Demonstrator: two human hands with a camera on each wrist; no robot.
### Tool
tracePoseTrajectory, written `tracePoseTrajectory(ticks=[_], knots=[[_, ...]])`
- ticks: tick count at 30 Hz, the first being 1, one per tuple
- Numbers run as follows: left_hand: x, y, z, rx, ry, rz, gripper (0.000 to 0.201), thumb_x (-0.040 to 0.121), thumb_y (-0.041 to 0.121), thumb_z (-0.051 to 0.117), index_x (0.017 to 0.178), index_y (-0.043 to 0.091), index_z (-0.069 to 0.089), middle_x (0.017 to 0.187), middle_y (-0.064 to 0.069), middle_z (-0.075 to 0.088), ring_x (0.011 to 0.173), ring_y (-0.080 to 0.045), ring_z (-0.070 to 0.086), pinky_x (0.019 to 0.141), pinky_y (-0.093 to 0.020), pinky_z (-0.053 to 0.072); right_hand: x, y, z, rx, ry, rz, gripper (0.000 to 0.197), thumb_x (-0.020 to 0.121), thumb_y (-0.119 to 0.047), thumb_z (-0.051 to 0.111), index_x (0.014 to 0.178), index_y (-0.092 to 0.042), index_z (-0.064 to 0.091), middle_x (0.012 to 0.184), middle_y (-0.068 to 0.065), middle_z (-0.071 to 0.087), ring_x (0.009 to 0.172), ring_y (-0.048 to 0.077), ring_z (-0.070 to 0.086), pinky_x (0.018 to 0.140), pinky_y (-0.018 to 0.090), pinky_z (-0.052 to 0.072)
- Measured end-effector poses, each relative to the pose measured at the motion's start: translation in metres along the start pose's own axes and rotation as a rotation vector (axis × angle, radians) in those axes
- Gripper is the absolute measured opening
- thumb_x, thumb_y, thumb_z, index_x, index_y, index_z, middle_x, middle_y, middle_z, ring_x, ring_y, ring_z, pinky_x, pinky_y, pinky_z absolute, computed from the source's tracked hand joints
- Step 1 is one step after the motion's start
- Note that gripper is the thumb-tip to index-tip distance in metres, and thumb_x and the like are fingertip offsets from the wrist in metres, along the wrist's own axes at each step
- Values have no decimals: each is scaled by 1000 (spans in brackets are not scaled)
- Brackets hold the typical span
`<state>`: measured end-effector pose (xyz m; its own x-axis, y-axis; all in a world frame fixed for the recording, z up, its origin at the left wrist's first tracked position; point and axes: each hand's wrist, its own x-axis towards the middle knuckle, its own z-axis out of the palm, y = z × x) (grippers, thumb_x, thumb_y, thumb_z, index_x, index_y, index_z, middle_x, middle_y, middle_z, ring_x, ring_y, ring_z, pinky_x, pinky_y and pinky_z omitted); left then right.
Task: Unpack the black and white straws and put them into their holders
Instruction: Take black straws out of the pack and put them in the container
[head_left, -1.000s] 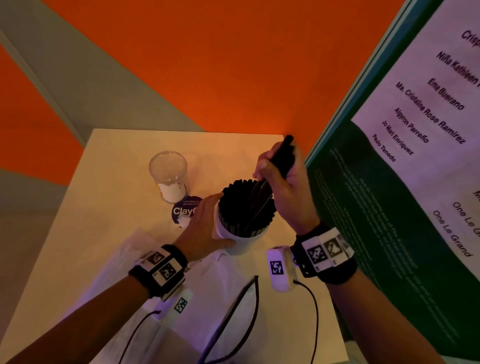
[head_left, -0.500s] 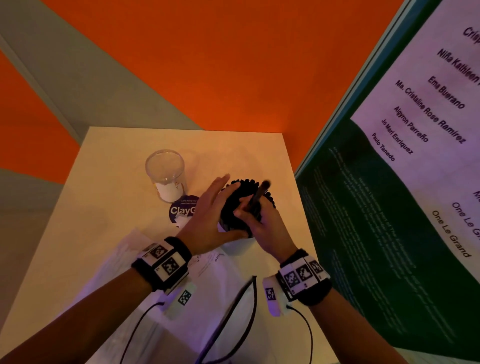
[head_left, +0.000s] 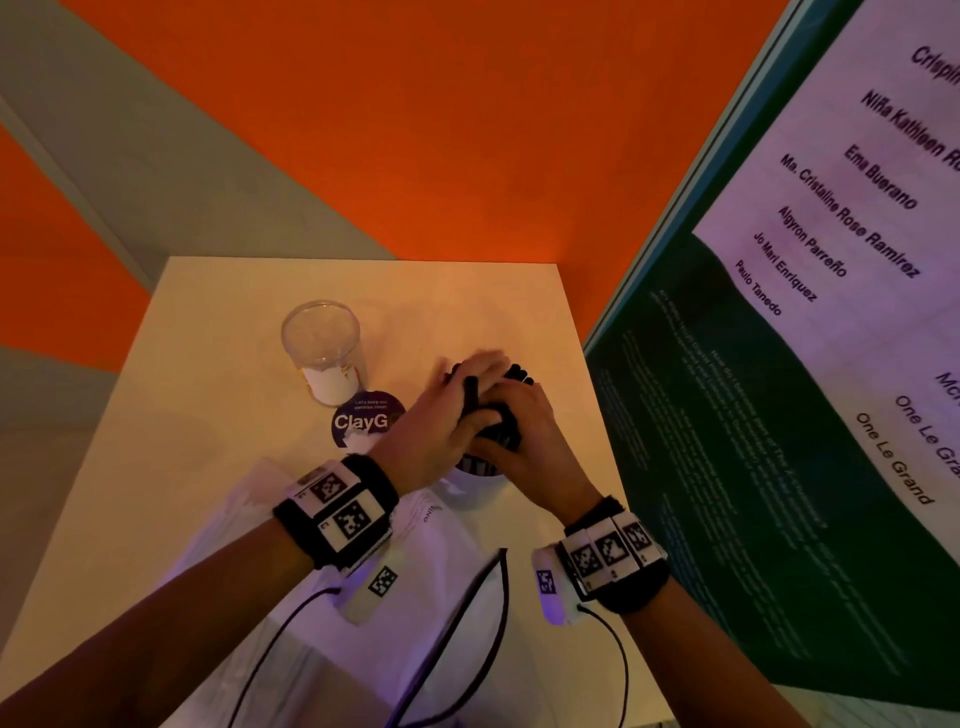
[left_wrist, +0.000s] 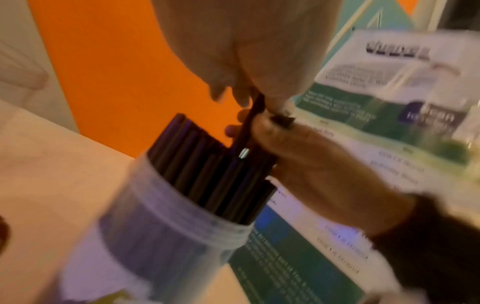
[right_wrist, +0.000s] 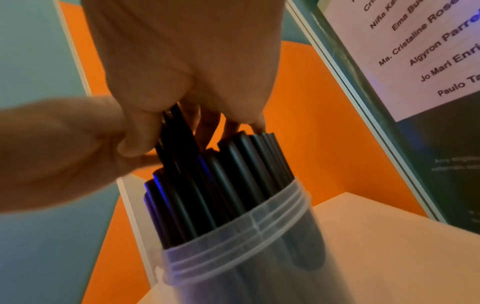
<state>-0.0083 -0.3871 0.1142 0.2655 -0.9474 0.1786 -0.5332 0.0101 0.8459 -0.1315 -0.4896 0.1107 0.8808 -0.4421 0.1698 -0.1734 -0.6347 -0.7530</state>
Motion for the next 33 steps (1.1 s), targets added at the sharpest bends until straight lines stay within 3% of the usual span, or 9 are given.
tracePoseTrajectory(ticks=[2,7,10,13,17,20,24,29,33], knots=[[-4,-10,2,162,24,-9,68,98,26,47,150,23,3,158,10,6,146,-9,-10,117,-53,-6,-3,4,-6,0,-28,45,61,77,-30,77,129,-15,49,126,-3,48,117,14,38,103,34,34],[2,10,-7,19,242,224,70,99,29,47,152,18,3,160,12,2,148,-11,2,118,-19,7,-12,18,-14,40,-57,33,77,76,-34,77,140,-17,37,144,-5,35,140,16,21,117,36,22],[13,10,-6,456,49,334,53,104,35,24,152,21,8,160,6,3,148,-13,1,120,-30,-1,-17,25,-12,23,-110,52,101,72,-49,75,150,-19,20,158,-3,13,148,19,0,120,51,13],[5,-13,4,826,-312,180,62,100,49,9,151,19,-6,159,2,-8,147,-15,-7,119,-39,-12,-19,32,-10,1,-171,103,124,62,-67,69,151,-25,-6,160,-8,-13,147,12,-18,120,53,5],[-1,-22,14,997,-308,151,59,100,50,7,151,21,5,160,-7,7,147,-28,8,111,-67,11,-15,45,-10,22,-240,266,144,55,-64,77,145,-25,-27,147,-19,-34,140,6,-30,120,50,-6],[0,-25,15,927,-307,209,55,102,45,13,152,24,9,160,-4,11,147,-27,11,108,-69,15,-9,49,-9,88,-281,271,146,57,-47,85,143,-24,-30,150,-15,-33,144,11,-23,121,50,4],[4,-24,8,885,-298,250,71,94,65,15,152,24,10,160,-4,6,147,-27,5,107,-72,11,-3,56,-6,290,-275,227,147,62,-21,88,141,-26,-36,160,-1,-15,148,11,-1,117,18,22],[-7,-53,-27,219,-146,-170,134,56,81,64,137,42,-35,150,21,-33,143,-6,-20,119,-50,-2,1,70,-4,380,-276,295,144,59,-4,88,147,-21,-24,157,-6,6,137,-9,14,102,-3,24],[-12,-67,-17,-88,-242,-278,149,52,37,92,130,53,-33,152,25,1,137,17,9,108,-6,22,8,71,4,388,-277,254,119,59,-3,88,149,-13,10,145,-14,27,124,-26,27,100,1,31]])
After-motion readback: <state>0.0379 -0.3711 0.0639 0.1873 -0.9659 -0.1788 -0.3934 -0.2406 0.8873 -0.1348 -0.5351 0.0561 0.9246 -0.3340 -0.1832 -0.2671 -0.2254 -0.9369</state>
